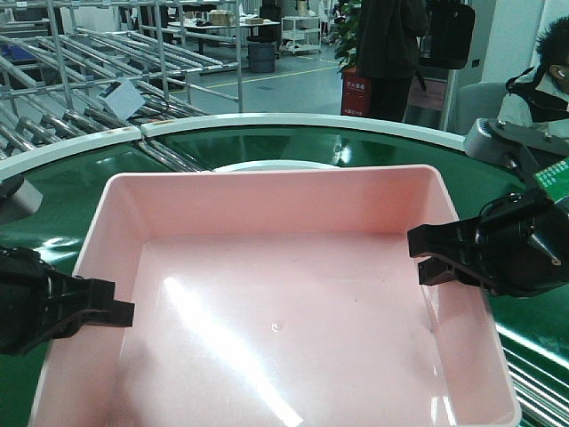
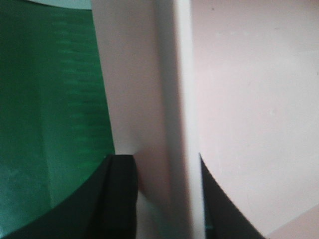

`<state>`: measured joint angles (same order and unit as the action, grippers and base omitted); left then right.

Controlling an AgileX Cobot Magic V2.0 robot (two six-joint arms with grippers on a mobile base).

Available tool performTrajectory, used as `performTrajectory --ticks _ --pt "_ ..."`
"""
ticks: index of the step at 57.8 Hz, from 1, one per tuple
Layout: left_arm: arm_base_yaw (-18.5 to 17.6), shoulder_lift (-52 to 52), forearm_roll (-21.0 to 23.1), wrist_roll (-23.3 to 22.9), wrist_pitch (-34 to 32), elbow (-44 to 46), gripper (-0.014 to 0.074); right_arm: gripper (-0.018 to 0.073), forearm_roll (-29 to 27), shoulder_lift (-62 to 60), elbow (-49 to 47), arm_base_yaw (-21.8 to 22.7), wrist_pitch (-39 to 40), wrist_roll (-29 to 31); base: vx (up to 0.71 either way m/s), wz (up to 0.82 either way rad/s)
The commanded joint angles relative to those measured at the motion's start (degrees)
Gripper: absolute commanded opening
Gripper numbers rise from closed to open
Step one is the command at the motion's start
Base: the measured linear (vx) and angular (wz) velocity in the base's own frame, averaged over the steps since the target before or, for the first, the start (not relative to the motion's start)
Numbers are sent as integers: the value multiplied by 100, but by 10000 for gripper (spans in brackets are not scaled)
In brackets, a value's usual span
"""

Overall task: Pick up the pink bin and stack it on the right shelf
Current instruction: 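Hold the pink bin with both grippers while the base drives to the table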

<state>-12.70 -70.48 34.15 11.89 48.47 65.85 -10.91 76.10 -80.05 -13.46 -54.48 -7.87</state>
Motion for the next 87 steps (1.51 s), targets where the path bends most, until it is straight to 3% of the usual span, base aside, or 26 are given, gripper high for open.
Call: performTrajectory --ticks 1,41,87 --pt "-60 189 513 114 -96 164 -1 -8 -258 -196 -207 37 562 -4 -20 2" --pt "-60 189 508 114 -88 164 -1 -8 -257 -196 -207 37 545 -4 -28 -12" --pt "-60 234 509 114 -55 164 -1 -8 -256 -196 -207 37 540 -4 -15 -69"
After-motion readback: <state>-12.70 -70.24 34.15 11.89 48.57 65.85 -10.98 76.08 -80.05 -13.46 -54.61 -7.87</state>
